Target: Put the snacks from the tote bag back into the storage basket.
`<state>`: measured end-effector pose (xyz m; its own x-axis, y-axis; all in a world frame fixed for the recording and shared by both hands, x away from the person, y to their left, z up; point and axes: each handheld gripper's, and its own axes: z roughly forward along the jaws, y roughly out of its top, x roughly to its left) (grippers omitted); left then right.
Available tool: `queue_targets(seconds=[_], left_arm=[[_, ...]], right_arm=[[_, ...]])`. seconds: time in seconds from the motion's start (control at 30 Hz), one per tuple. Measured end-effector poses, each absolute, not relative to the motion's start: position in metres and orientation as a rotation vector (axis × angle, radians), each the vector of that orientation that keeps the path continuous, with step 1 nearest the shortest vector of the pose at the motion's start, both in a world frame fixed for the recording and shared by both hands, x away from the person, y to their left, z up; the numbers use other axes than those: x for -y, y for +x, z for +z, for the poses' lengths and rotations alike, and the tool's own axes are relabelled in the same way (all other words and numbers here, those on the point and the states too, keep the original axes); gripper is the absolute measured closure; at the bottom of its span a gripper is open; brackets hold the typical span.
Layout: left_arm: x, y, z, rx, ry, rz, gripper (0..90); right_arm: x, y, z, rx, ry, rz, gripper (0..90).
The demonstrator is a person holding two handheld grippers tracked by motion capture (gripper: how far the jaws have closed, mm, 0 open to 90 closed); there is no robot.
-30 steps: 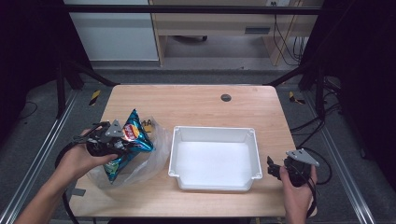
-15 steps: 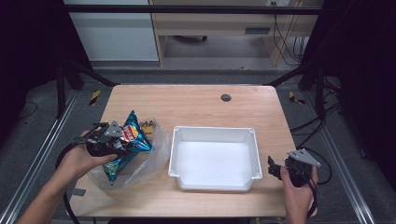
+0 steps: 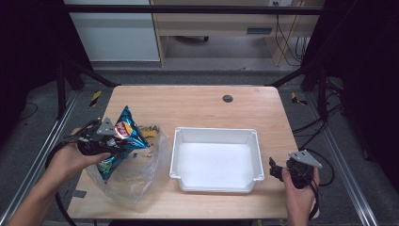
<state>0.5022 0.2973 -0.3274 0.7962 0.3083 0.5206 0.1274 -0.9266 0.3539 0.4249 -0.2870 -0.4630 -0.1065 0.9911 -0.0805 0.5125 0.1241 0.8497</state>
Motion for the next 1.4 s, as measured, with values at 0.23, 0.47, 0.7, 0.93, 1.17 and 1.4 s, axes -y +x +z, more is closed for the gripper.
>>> queue_targets(seconds=[0.23,0.47,0.7,0.93,1.17,1.4], left_arm=[[-0.294,0.499,-0.307,-0.343,2.661,0.872,45.3],[-0.289,0.497,-0.296,-0.347,2.625,0.878,45.4],[-0.275,0.491,-0.284,-0.341,2.602,0.882,45.5],[-0.259,0.491,-0.276,-0.328,2.599,0.879,45.6],[-0.247,0.496,-0.267,-0.302,2.589,0.868,45.7],[-0.236,0.499,-0.257,-0.295,2.578,0.869,45.7]], right_arm=[[0.285,0.423,-0.461,-1.707,1.468,0.887,7.0],[0.286,0.423,-0.461,-1.698,1.468,0.885,7.0],[0.287,0.424,-0.461,-1.7,1.471,0.885,7.0],[0.288,0.423,-0.461,-1.691,1.474,0.889,7.0],[0.287,0.422,-0.461,-1.691,1.475,0.89,7.0],[0.288,0.423,-0.461,-1.692,1.473,0.892,7.0]])
